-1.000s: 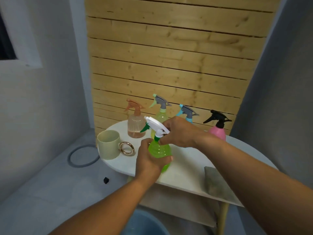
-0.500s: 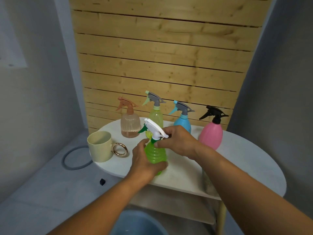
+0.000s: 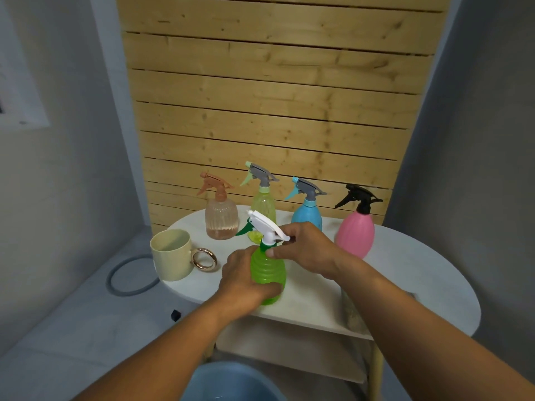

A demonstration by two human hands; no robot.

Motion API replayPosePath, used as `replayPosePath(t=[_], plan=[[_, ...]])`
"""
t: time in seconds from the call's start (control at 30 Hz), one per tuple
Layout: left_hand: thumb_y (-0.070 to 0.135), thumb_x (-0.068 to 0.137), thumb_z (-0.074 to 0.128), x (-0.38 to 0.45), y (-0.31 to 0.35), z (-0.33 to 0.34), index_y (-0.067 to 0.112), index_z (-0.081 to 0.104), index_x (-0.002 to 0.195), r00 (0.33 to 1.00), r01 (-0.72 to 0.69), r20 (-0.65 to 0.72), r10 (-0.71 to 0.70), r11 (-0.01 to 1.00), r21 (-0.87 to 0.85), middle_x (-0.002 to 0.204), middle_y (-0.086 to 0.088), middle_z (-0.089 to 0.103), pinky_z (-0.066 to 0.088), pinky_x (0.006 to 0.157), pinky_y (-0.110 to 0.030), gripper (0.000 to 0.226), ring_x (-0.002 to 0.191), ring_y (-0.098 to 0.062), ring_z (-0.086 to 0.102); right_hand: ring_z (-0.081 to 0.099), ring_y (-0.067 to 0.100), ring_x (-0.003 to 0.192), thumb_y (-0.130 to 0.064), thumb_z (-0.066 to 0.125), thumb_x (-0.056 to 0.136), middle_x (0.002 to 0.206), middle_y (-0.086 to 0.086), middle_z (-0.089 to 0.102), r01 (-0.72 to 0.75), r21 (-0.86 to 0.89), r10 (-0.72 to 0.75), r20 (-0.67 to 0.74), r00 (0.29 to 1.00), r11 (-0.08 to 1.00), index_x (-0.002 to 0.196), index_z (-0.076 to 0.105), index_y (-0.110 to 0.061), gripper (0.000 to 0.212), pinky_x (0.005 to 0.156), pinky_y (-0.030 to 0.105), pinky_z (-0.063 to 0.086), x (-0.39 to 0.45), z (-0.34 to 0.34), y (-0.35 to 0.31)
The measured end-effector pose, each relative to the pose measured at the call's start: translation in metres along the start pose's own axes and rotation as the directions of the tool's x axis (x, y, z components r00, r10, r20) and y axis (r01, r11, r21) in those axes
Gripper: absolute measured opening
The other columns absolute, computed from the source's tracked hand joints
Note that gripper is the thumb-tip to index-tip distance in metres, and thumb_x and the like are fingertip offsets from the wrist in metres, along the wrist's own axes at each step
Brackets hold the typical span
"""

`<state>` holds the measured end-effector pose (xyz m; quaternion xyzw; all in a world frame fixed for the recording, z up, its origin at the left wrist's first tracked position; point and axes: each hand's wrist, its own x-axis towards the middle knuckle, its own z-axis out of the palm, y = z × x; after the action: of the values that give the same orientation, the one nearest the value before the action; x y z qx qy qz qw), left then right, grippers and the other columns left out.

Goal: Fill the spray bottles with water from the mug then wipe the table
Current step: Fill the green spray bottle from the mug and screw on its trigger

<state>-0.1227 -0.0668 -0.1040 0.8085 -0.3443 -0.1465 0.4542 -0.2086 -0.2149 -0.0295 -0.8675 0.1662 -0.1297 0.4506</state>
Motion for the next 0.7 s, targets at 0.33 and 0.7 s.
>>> replayPosePath(t=[0.33,0.7], plan=[[0.069,0.044,0.090,-0.001,0.006,0.006,0.037,0.041,0.131,0.988,0.087,-0.132,-0.078,0.994,0.068,0.120,0.006,0.044,0.048,0.088,-0.035,0.105,0.113,-0.014,0.050,0.047,0.011,0.069,-0.025,0.085,0.081,0.076,-0.004,0.056,0.016,-0.063,-0.021,-0.072,0.997,0.998,0.107,0.076,-0.023,0.028,0.064,0.024,0.040,-0.005,0.006,0.001],[0.013,0.066,0.096,0.008,0.003,-0.013,0.030,0.052,0.136,0.989,0.033,0.148,-0.008,0.985,-0.170,0.119,0.007,0.069,0.057,0.091,-0.033,0.085,0.106,-0.013,0.069,0.046,0.005,0.060,-0.022,0.081,0.087,0.069,-0.011,0.053,0.041,-0.067,-0.046,-0.085,0.995,0.997,0.111,0.076,-0.018,0.025,0.059,0.018,0.039,-0.007,0.005,0.006]])
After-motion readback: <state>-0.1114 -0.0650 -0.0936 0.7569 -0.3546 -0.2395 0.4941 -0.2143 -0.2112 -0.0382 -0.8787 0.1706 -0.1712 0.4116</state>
